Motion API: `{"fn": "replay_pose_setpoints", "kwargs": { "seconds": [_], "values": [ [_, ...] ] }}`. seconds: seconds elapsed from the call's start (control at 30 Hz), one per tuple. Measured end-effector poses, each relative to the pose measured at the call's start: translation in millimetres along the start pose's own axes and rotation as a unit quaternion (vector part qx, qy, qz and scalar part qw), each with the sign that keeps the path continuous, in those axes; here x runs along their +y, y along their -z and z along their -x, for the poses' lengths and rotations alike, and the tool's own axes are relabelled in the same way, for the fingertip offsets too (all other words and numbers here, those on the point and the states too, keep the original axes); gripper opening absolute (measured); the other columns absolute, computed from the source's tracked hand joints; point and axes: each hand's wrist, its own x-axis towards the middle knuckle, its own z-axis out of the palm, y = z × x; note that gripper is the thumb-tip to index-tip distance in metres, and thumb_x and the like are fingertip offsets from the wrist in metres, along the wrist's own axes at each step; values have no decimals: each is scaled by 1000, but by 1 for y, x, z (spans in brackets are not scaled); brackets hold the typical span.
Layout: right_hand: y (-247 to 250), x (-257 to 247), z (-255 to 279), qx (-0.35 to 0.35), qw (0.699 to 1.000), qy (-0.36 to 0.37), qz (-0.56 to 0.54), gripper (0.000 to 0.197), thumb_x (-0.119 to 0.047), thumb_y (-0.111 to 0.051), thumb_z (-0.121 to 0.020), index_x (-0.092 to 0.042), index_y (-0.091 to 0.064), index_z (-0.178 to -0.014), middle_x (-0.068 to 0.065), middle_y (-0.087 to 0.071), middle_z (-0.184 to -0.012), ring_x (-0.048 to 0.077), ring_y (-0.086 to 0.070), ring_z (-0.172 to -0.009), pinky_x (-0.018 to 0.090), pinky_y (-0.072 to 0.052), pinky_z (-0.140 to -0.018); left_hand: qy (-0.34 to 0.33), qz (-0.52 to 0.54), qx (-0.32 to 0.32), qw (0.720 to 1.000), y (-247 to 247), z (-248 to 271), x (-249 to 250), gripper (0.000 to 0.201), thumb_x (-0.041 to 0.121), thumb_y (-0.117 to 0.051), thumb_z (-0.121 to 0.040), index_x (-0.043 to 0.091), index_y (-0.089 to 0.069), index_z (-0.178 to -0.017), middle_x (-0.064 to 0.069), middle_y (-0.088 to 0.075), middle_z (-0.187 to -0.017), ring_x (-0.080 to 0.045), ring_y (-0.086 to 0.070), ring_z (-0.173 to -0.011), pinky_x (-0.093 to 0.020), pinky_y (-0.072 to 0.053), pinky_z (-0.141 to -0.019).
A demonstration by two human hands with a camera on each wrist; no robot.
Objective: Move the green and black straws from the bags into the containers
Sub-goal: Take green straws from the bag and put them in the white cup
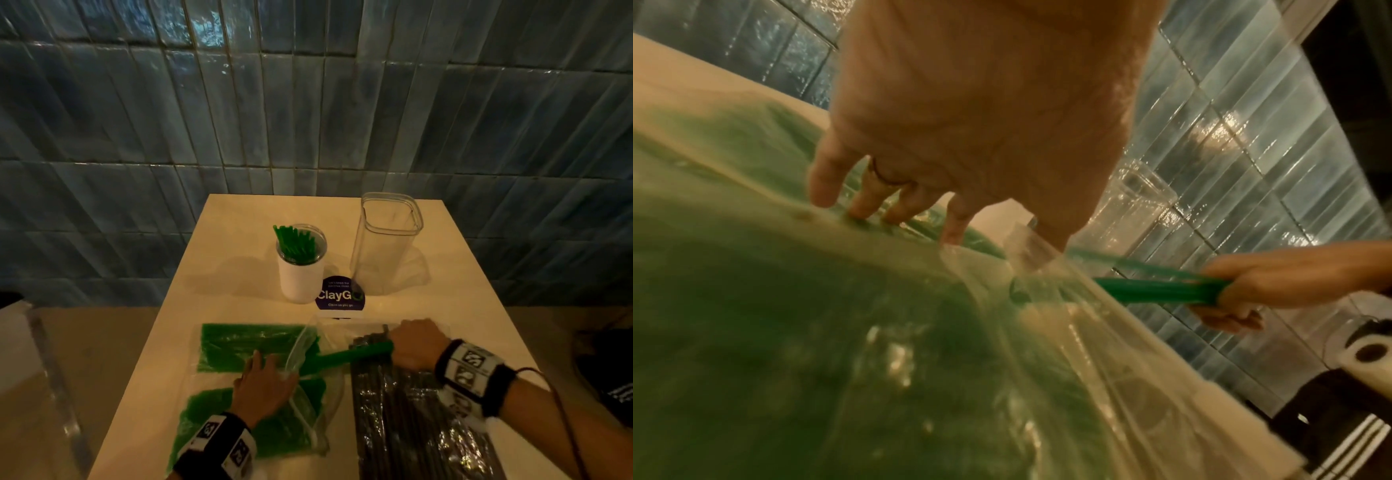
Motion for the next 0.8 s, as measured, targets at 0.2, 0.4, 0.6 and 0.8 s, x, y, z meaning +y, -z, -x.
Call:
{"fn": "replay_pose_setpoints", "kwargs": {
  "seconds": [0.2, 0.4, 0.6, 0.8],
  "values": [
    [42, 57, 43, 13, 995, -101, 11, 33, -32, -42, -91, -18, -53, -118, 7, -55, -118, 23, -55, -105, 32, -41, -85, -11, 62, 42, 997, 2, 11, 19, 119, 90, -43, -57, 26, 2, -147, -11, 17, -155, -33, 7, -143, -58, -10, -113],
    [53, 10, 64, 32, 999, -24, 17, 33, -30, -44, -91, -15, -51, -120, 7, -56, -112, 19, -54, -92, 27, -39, -74, -335, -82, 393, 853, 26, 29, 65, 105, 72, -56, -65, 19, -12, -144, -24, -12, -150, -38, -8, -141, -55, -13, -112],
    [54, -43, 78, 106, 982, 140, -63, 33, -22, -52, -87, -16, -45, -119, 4, -57, -101, 16, -49, -78, 22, -35, -63, -297, -116, 255, 913, 57, 45, 77, 26, 44, -70, -77, 28, -61, -95, 15, -56, -71, 2, -50, -63, -2, -34, -61],
    [68, -46, 81, 237, 887, 228, -324, 46, -59, -57, -79, -36, -48, -117, -18, -49, -120, -4, -47, -107, 21, -44, -93, -257, 1, 239, 937, 55, 45, 58, 18, 36, -56, -90, 26, -66, -100, 18, -56, -65, 7, -45, -50, -3, -34, -49]
  ]
}}
